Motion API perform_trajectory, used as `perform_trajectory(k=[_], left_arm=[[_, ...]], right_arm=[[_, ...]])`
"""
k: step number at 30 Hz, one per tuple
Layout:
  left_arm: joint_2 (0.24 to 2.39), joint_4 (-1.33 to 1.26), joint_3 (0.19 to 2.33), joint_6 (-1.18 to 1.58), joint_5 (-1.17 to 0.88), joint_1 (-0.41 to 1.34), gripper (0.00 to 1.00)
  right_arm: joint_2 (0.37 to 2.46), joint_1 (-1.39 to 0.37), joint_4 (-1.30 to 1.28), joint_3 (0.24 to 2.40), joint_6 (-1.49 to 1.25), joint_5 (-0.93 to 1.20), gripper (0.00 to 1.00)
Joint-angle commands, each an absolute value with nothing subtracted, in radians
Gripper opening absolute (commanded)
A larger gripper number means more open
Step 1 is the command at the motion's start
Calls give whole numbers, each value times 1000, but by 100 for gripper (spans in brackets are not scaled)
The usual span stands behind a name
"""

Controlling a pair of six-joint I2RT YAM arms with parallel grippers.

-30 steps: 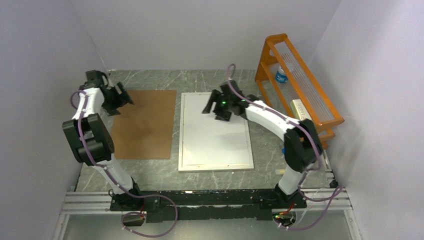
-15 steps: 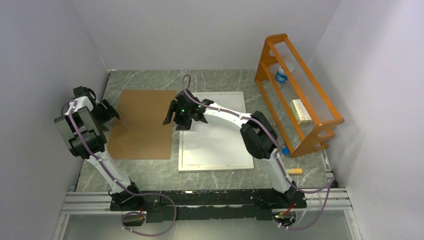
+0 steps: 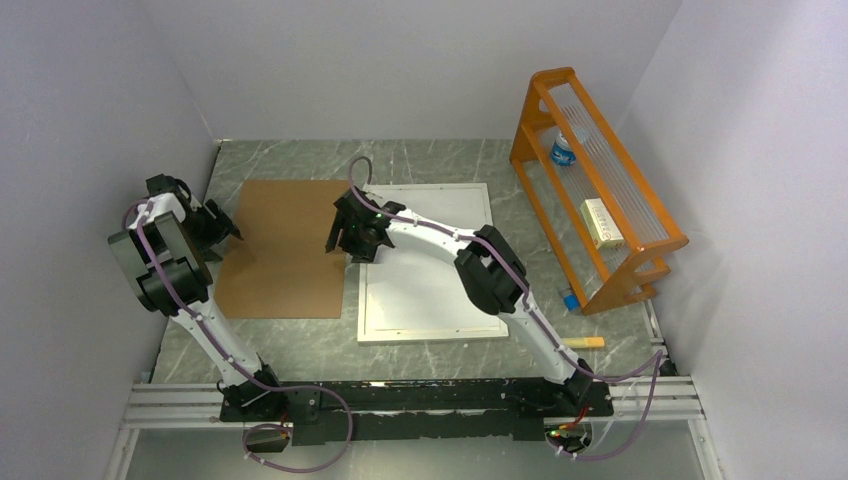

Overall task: Put the photo into the frame
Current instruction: Move the photo frame item to the center of the board.

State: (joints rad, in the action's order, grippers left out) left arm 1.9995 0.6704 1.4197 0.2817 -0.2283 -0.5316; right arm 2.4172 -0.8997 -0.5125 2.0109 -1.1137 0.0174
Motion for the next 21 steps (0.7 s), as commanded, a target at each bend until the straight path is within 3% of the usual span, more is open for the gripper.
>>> perform_trajectory(k=[1,9,21], left_arm=[[2081,765,1431,294,-317,-525,73],[2171,847,1407,310,-317,-525,72],[2208,860,1380,296,-363,-514,71]], right_arm=[[2489,-911,-586,2118,-1133,-33,69],[2552,-885,-469,2173,-1240,209,67],[2329,-879,-38,2040,-1293,409,65]])
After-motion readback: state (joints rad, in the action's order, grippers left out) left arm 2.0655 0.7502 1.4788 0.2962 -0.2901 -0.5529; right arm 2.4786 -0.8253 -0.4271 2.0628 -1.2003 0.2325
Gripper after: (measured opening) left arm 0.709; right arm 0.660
